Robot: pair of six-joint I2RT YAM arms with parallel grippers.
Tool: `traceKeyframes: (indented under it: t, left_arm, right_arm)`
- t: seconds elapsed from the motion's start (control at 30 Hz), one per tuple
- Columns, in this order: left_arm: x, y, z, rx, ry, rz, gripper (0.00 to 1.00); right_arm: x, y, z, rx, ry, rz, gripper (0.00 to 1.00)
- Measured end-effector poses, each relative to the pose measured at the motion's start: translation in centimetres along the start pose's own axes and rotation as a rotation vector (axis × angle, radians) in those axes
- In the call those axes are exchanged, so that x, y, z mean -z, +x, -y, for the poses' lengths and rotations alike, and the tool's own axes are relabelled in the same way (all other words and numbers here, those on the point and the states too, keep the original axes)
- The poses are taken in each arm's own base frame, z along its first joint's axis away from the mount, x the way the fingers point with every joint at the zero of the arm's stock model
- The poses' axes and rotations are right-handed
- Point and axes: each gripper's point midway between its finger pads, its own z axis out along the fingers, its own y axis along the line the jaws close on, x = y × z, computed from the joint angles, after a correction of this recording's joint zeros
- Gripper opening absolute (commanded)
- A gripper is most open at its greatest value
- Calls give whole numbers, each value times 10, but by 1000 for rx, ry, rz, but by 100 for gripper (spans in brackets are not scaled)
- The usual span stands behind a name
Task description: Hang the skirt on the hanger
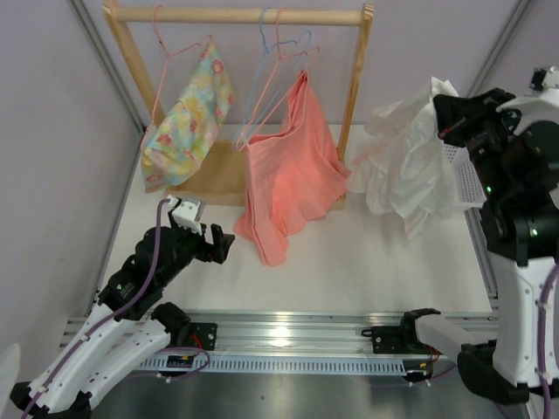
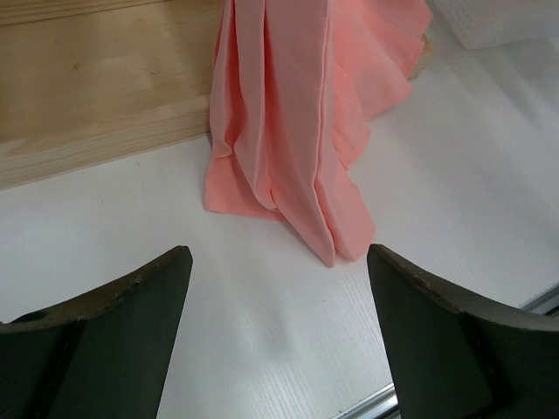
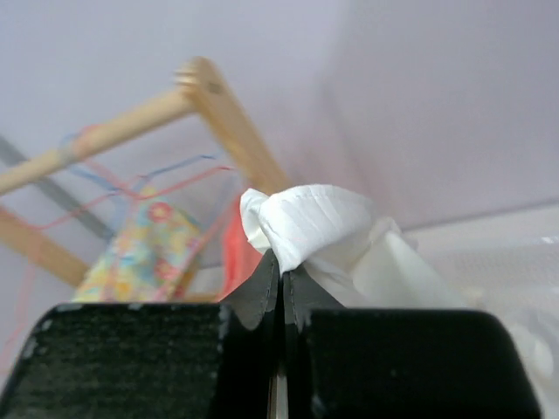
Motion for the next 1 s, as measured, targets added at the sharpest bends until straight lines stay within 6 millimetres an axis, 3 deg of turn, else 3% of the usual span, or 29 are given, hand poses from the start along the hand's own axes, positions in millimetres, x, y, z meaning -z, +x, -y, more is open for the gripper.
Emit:
traceKeyframes:
  t: [0.07,0.13,0.23,0.33,0.37,0.4,0.47,0.5,0.57,0.63,0.7,0.87,0.93,1.0]
  left_arm:
    - [1,-1,0,1,2,8,88]
    - [3,-3,0,2,4,16,88]
    - [4,-4,0,3,5,21,87]
    - [2,-2,1,15,5,9,87]
    - [0,-1,2,20,8,3,87]
    - [-1,0,3,26,10,-3,87]
    - [-4,1,6,44,22,-13,87]
    - [-5,1,9,53,29,-15,87]
    - [-8,-1,12,69,41,-22,87]
    - [-12,-5,17,84,56,-24,87]
    - [-15,-9,21,100,68,-22,87]
    - [-19,-13,27,140,88,-17,86]
    - [-19,-14,28,151,91,-16,86]
    - [-19,-14,28,158,92,-14,87]
  right_arm:
    - [28,-11,-22,-11,-92,20,0]
    - [51,-7,-39,-22,-178,14,0]
    - [65,40,-50,-49,-257,-86,0]
    - [65,145,-39,-55,-235,-325,0]
    - [66,198,-31,-39,-200,-435,0]
    - [67,218,-28,-29,-186,-481,0]
    - [73,289,-17,36,-127,-649,0]
    - [75,310,-14,66,-107,-703,0]
    - [70,328,-8,105,-64,-745,0]
    - [56,323,-6,120,-26,-736,0]
    - [31,298,-9,106,-7,-682,0]
    - [-40,180,-21,28,4,-425,0]
    - [-48,143,-40,14,-46,-350,0]
    - [-45,127,-66,5,-124,-316,0]
